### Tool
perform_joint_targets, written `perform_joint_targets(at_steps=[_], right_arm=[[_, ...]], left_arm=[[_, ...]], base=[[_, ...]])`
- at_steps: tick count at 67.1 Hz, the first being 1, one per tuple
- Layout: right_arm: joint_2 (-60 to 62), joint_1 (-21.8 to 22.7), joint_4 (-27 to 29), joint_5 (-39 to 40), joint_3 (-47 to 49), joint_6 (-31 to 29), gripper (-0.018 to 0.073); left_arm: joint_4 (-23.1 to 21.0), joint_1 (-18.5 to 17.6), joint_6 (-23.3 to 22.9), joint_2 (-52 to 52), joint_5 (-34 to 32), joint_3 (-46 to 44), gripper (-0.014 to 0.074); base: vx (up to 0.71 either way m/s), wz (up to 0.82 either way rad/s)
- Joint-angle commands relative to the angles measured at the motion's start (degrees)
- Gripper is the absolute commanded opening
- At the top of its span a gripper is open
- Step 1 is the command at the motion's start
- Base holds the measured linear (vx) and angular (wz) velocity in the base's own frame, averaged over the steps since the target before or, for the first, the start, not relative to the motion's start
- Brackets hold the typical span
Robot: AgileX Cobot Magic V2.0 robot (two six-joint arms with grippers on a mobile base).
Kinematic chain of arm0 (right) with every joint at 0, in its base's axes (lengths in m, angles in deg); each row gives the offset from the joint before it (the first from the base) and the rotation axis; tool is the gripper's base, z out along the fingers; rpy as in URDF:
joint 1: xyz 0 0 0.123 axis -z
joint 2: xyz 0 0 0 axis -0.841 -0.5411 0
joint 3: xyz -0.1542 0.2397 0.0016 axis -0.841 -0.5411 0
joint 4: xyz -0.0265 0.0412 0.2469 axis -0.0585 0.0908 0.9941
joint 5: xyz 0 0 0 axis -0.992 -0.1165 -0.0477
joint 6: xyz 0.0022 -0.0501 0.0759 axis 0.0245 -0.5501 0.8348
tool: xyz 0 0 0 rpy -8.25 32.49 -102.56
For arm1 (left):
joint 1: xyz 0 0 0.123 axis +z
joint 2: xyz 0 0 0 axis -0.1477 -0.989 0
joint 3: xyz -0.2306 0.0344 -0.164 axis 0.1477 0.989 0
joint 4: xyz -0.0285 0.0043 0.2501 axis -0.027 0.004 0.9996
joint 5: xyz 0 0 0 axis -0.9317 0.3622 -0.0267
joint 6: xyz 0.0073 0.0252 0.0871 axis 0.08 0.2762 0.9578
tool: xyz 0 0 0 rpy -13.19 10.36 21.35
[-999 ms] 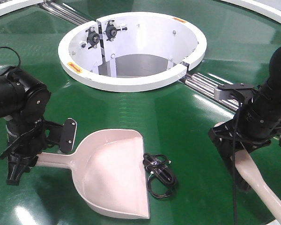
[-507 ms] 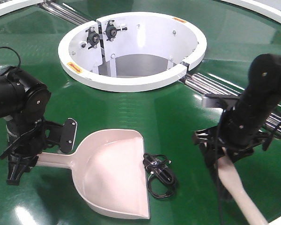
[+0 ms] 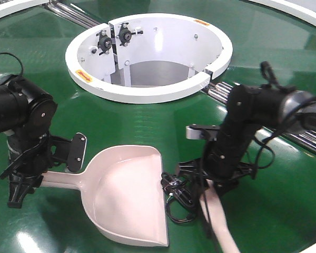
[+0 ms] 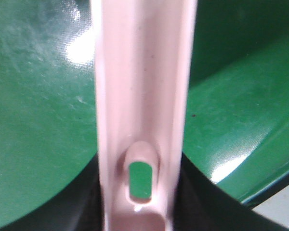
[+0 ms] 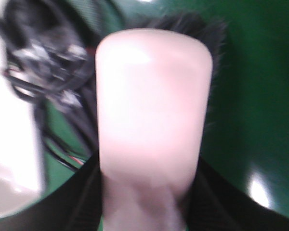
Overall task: Clean and inspect green conveyor with broom and dustpan
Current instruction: 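Sweep the black cable into the dustpan with the right-held brush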
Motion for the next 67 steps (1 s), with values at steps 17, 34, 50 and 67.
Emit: perform_joint_targets(at_steps=[17, 34, 50, 67], right_arm=[[-7.62, -7.16, 5.0, -6.47, 16.5, 1.65, -0.0003], [-12.61, -12.27, 8.97, -8.07, 28.78, 3.68, -0.0003], [-13.49, -14.5, 11.38, -8.07, 32.92, 4.71, -0.0003], [-11.35, -14.44, 12.27, -8.07, 32.87, 4.71, -0.0003]], left_arm=[[-1.12, -0.62, 0.64, 2.08, 1.58, -1.55, -0.0023], [-1.12, -0.62, 0.64, 2.08, 1.58, -1.55, -0.0023], [-1.12, -0.62, 0.64, 2.08, 1.51, -1.55, -0.0023], [-1.12, -0.62, 0.64, 2.08, 1.51, -1.55, -0.0023]], base=[[0.0, 0.0], [0.0, 0.0], [0.0, 0.0], [0.0, 0.0]])
